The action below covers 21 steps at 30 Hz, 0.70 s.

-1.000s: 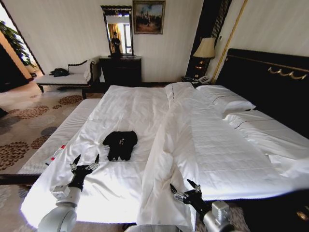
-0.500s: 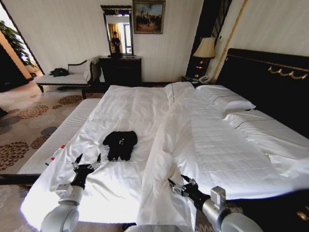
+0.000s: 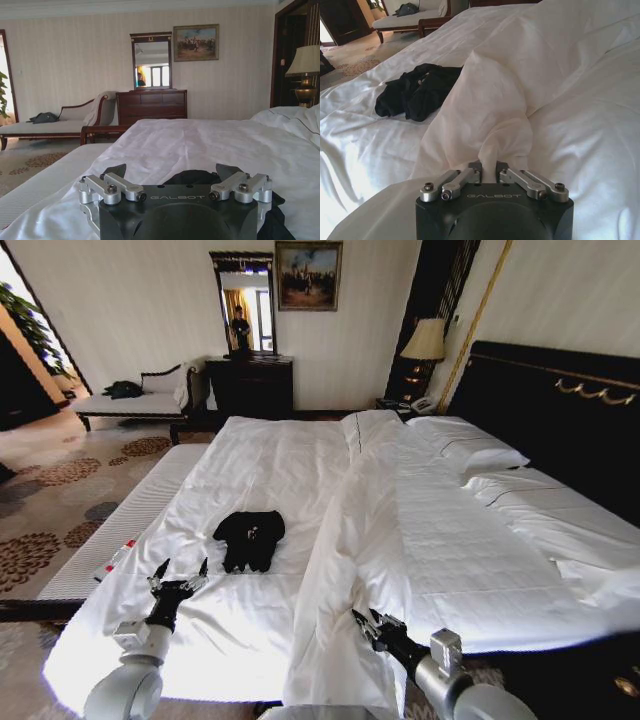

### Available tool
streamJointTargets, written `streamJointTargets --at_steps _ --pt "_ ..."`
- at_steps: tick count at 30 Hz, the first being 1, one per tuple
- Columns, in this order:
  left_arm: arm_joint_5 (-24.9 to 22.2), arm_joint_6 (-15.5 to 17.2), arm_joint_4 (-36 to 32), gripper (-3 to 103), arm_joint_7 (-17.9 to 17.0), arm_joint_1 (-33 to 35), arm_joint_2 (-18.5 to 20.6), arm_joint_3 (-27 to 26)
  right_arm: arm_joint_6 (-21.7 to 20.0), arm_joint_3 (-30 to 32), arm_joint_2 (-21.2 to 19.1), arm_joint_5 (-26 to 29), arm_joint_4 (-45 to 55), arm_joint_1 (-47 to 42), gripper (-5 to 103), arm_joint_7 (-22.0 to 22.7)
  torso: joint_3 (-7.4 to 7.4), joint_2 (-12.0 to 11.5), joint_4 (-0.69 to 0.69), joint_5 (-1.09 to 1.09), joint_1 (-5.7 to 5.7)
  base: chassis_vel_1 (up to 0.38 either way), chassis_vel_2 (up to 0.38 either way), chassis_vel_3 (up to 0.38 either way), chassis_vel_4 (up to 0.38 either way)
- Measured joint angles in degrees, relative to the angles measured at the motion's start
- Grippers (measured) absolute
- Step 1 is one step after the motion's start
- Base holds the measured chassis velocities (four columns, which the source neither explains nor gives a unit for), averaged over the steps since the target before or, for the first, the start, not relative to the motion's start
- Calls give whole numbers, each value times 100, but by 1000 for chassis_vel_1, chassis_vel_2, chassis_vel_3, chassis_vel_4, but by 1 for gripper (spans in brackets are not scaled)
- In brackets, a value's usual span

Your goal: Fold the clothes on the bed.

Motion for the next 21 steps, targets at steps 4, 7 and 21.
streamJointTargets --at_steps 4,7,21 --pt "-1 0 -3 100 -1 14 0 -13 6 -35 31 -47 0 -10 2 -16 0 0 0 0 0 0 0 0 0" --pt "-1 0 -10 100 -4 10 -1 -12 15 -37 32 -55 0 -12 1 -26 0 0 0 0 0 0 0 0 0" --pt "-117 -2 32 100 -11 -37 3 -88 390 681 520 -211 -179 -188 0 -185 0 1 0 1 0 0 0 0 0"
